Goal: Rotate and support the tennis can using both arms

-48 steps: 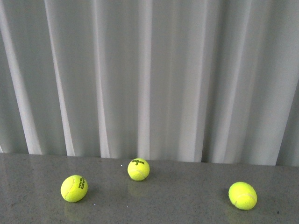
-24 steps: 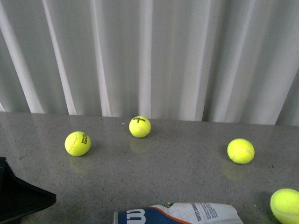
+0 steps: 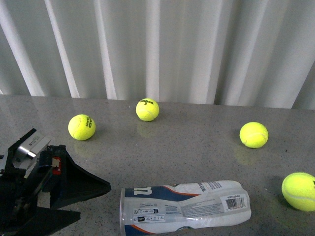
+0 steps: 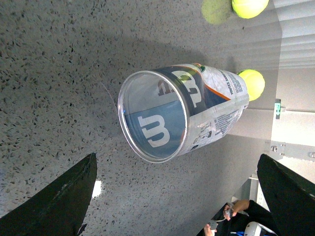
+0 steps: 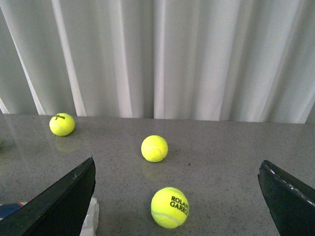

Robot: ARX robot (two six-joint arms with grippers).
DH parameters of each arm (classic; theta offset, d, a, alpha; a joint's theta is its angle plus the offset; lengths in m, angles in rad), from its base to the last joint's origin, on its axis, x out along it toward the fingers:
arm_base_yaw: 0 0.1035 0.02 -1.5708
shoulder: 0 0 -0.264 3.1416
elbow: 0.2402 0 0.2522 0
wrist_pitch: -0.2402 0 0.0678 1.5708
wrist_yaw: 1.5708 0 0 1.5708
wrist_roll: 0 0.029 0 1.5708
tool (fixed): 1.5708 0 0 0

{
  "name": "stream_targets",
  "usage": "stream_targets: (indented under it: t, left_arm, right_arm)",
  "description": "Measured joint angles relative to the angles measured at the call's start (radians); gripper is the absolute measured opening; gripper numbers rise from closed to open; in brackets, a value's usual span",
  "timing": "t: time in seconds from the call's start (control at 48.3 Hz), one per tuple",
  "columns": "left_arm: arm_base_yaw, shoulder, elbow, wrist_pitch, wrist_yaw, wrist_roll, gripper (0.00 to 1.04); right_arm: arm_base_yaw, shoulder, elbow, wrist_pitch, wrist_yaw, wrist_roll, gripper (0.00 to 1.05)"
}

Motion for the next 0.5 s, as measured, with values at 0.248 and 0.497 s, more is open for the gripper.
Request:
stream_targets:
  t: [0.248, 0.497]
  left_arm:
    - [-0.037, 0.081, 0.021, 0.09, 0.011, -0.092, 0.98]
    - [-0.068, 0.137, 0.043, 0.183, 0.031, -0.188, 0.98]
  right_arm:
    - [0.0, 0.0, 0.0, 0.0, 0.0, 0.0, 0.98]
    - [0.0, 0.0, 0.0, 0.0, 0.0, 0.0, 0.98]
